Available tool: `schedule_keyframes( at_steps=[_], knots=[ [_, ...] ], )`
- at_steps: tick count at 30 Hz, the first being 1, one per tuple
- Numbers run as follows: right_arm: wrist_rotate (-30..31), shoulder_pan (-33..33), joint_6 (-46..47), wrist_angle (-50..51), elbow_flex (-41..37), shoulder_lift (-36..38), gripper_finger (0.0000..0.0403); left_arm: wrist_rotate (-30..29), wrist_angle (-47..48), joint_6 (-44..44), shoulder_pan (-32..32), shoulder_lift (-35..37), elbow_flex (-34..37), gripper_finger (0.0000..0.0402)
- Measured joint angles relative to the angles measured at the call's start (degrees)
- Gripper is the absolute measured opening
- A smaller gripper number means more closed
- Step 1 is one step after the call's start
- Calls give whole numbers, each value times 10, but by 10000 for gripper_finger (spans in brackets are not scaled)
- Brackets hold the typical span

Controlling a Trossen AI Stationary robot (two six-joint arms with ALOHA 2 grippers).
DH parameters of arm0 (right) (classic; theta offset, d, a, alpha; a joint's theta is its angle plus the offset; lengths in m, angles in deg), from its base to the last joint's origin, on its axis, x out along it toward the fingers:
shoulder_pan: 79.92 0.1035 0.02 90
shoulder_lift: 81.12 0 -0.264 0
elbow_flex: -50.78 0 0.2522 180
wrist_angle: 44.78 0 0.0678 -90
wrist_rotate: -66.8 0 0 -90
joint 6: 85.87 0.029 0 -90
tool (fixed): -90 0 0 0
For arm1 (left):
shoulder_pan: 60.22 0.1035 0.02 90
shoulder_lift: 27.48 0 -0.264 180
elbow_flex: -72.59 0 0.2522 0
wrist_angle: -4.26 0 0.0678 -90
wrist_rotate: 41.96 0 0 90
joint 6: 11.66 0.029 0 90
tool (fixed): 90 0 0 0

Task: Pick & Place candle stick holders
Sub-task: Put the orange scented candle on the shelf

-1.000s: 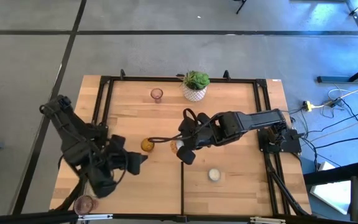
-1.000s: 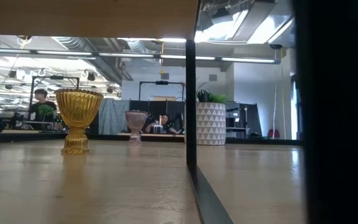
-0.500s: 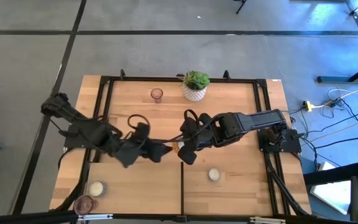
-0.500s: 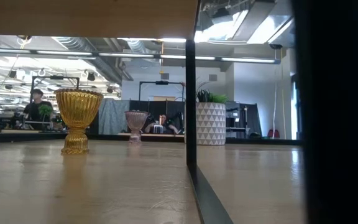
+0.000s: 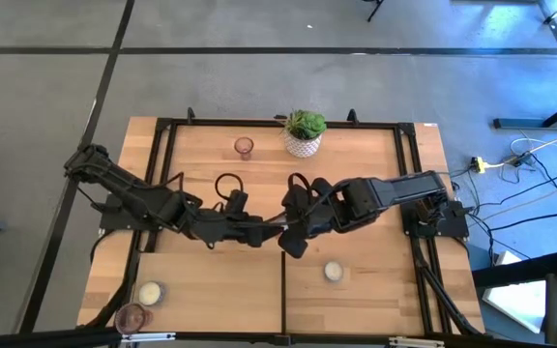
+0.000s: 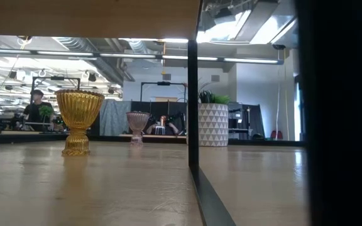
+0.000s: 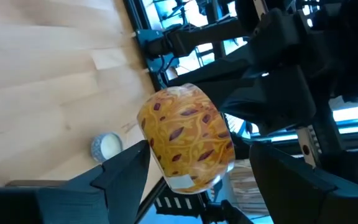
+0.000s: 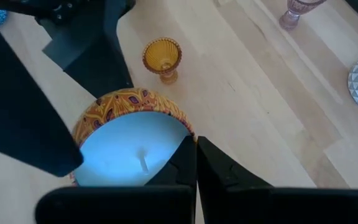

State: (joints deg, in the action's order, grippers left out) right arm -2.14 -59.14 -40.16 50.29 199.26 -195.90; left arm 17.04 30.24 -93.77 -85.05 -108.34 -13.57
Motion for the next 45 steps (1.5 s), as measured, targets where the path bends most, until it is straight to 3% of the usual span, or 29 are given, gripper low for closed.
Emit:
schedule_keyframes(
  at_steps=[7,23,32,40,45],
  knots=[
    [6,0,3,0,0,0,0,11,10,-4,14,0,0,264],
    [14,0,3,2,0,1,2,44,28,2,37,0,0,185],
    [-15,4,-11,-14,0,11,44,61,41,-18,10,4,-1,165],
    [-38,23,-26,-40,1,16,87,137,134,-52,-48,45,-1,166],
    [-52,30,-27,-45,2,16,107,172,143,-54,-80,61,-1,165]
  ],
)
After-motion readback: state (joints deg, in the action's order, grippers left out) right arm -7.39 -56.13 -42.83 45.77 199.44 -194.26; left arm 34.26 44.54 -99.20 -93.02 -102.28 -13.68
